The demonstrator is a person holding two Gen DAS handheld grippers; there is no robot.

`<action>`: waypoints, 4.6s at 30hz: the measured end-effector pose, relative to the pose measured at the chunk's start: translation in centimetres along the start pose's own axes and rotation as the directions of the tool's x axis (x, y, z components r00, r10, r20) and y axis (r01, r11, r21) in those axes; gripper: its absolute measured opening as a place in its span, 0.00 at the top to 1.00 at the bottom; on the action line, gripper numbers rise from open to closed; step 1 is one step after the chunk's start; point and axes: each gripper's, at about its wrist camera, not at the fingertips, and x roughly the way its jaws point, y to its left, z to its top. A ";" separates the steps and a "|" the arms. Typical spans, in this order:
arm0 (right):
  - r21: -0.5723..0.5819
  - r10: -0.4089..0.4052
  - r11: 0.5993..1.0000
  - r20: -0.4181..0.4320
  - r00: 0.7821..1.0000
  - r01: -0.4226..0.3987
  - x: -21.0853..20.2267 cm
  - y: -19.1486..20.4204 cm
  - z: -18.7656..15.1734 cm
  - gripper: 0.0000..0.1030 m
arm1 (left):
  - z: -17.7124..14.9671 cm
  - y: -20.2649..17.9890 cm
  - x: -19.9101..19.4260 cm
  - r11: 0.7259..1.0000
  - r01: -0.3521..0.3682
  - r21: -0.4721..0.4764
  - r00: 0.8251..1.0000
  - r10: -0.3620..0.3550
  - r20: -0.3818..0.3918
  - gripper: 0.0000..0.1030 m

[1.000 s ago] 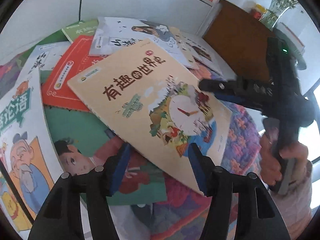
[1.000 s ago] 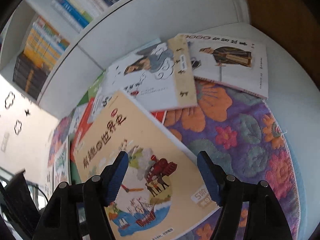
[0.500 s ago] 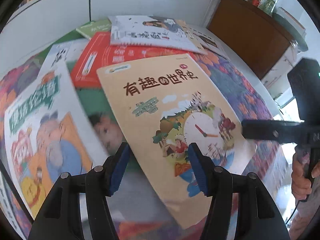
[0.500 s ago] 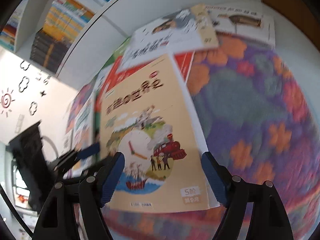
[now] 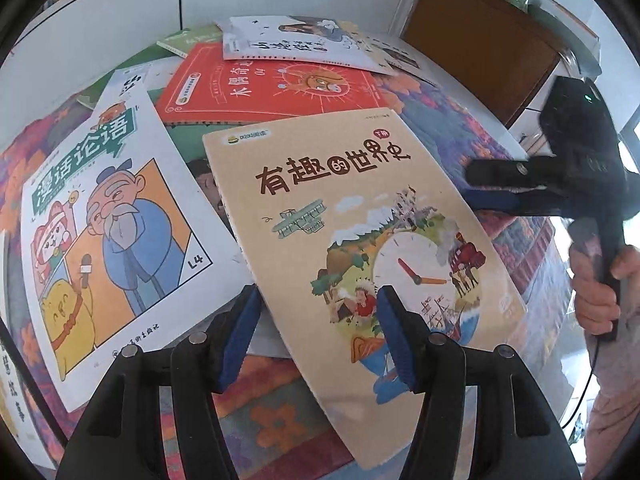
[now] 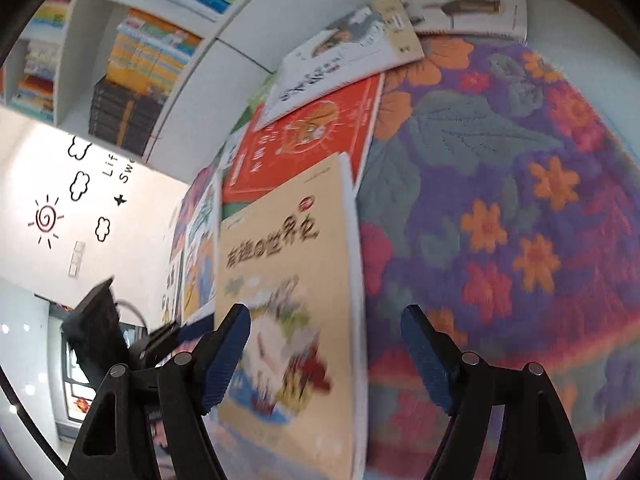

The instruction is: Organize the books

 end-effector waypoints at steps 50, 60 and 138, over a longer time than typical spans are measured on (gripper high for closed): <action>-0.259 -0.048 0.965 0.007 0.999 0.048 -1.6 11.4 -4.8 0.55 | -3.3 6.7 -7.7 0.952 0.235 -0.196 0.966 -0.206 0.157 0.57; -0.338 -0.134 0.934 -0.034 0.990 0.115 2.3 13.6 -6.2 0.73 | -4.8 8.2 -9.6 0.967 0.195 -0.166 0.972 -0.169 0.162 0.57; -0.294 0.016 0.945 -0.401 0.916 -0.145 27.6 32.6 -2.4 0.72 | -13.2 35.6 -16.2 0.829 0.009 -0.560 0.981 0.102 0.166 0.72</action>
